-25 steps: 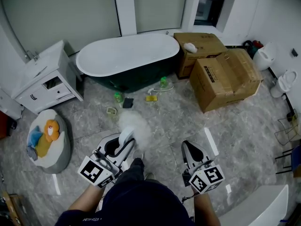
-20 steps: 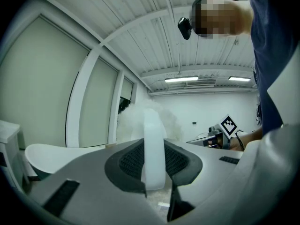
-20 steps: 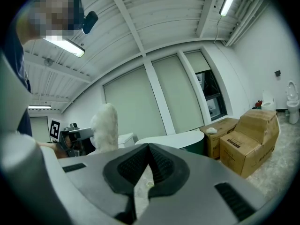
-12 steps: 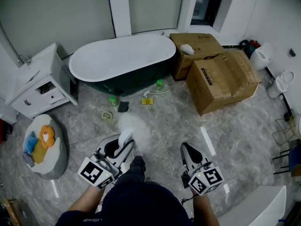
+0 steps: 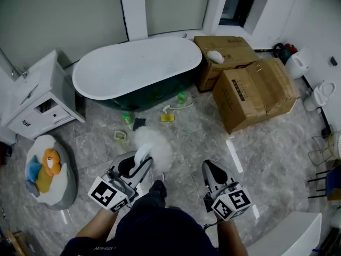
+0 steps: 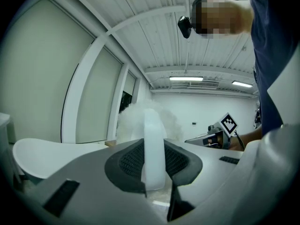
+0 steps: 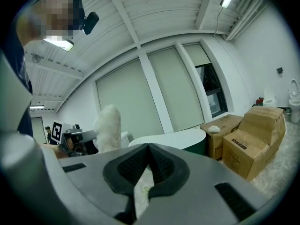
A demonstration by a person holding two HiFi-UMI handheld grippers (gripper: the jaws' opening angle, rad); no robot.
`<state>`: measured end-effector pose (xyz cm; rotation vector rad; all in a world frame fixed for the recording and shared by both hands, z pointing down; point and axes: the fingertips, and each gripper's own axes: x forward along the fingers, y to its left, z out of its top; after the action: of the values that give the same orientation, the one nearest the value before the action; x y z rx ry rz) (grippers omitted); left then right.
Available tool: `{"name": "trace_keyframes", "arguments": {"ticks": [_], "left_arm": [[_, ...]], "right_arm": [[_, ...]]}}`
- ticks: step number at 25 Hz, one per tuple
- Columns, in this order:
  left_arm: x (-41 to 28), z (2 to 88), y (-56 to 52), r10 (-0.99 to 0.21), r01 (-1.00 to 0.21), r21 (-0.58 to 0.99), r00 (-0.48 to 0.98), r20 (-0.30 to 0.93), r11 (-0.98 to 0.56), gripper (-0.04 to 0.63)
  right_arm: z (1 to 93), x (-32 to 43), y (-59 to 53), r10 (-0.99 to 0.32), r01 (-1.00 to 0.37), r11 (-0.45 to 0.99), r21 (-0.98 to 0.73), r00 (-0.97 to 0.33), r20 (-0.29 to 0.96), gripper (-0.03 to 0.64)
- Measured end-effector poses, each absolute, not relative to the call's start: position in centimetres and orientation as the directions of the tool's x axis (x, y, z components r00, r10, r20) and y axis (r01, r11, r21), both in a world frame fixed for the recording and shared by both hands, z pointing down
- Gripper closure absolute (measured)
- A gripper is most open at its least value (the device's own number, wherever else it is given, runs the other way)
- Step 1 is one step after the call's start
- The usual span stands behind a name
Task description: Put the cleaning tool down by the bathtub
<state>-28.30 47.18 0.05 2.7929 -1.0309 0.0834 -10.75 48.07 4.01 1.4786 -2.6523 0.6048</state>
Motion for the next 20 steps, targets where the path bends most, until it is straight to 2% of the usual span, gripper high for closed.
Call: {"name": "trace_keyframes", "arguments": {"ticks": [20], "left_arm": [[-32.4, 0.3, 30.5, -0.565, -0.574, 0.146, 0.819, 0.1, -0.806, 0.493]], "right_arm": [[3.4, -15.1, 33.6, -0.843, -0.864, 0.394, -0.313, -0.475, 0.253, 0.612]]}}
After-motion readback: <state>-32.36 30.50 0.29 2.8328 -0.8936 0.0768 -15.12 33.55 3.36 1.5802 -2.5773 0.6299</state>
